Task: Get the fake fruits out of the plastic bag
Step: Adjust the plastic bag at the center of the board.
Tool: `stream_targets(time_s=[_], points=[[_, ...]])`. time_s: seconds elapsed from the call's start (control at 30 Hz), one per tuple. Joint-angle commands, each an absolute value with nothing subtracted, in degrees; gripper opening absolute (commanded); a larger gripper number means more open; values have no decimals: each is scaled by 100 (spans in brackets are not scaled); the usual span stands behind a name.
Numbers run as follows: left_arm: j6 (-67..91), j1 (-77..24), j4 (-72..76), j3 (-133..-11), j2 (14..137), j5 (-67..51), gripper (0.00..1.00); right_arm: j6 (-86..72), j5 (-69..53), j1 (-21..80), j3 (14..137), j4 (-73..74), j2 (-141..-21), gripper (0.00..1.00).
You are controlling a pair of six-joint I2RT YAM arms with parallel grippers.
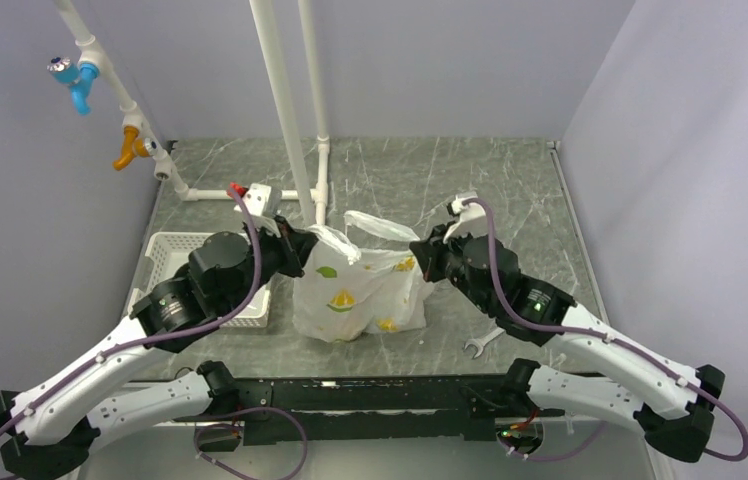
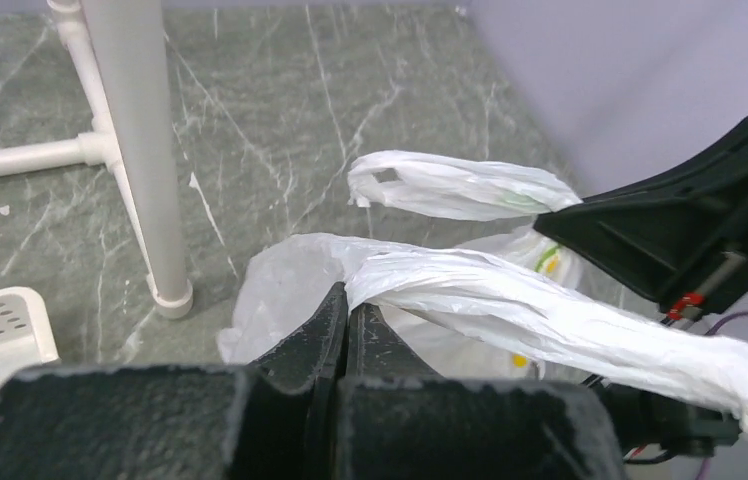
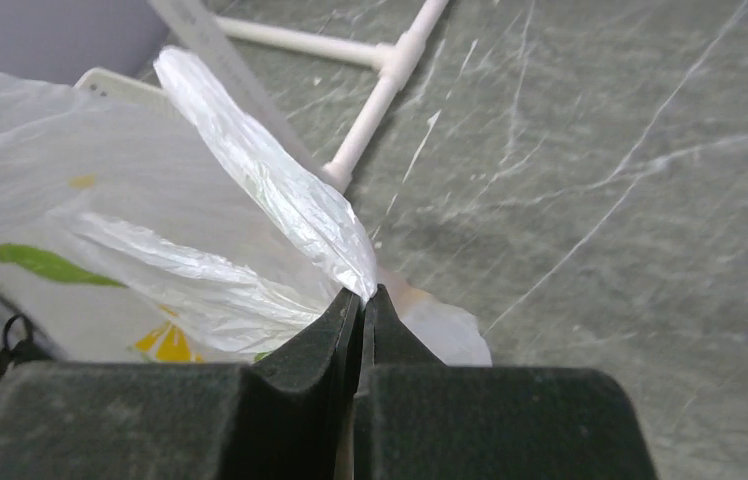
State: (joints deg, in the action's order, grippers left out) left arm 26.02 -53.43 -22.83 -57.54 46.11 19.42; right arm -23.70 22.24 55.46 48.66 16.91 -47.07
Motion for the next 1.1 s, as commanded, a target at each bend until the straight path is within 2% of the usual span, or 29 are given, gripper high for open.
stream_targets(time_s=[0.0,0.1,0.23,0.33,0.43,0.53,0.6,0.67,0.77,0.8,0.9,1.07], points=[[2979,-5327,-2218,-6166,4661,2413,0,-1704,2114,5166,5607,1726,-5084,0],[3136,-5322,-2170,-6148,4689,2656,0,-1610,1515,4716,6019,1662,-5394,0],[3261,-5318,-2073,-5883,4701,2635,0,-1573,1295,4540,6022,1562,-5709,0],[3267,-5322,-1825,-5471,4711,1988,0,-1779,1005,4518,5696,1563,-5676,0],[3417,-5320,-1616,-5074,4683,1391,0,-2029,731,4518,5202,1606,-5409,5],[3574,-5324,-1340,-4779,4627,759,0,-2052,420,4518,4866,1918,-5047,20],[3604,-5317,-1279,-4695,4595,502,0,-1925,157,4524,4820,2238,-4860,36],[3626,-5320,-1386,-4702,4582,390,0,-1734,59,4517,5010,2687,-4854,48],[3682,-5317,-1488,-4665,4519,314,0,-1404,78,4520,5720,3345,-5077,85],[3712,-5317,-1508,-4643,4487,301,0,-1281,91,4513,6057,3617,-5271,91],[3758,-5320,-1492,-4570,4402,286,0,-1147,381,4515,7112,4342,-5983,99],[3786,-5319,-1559,-4550,4341,423,0,-831,-103,4559,8546,5111,-7215,99]])
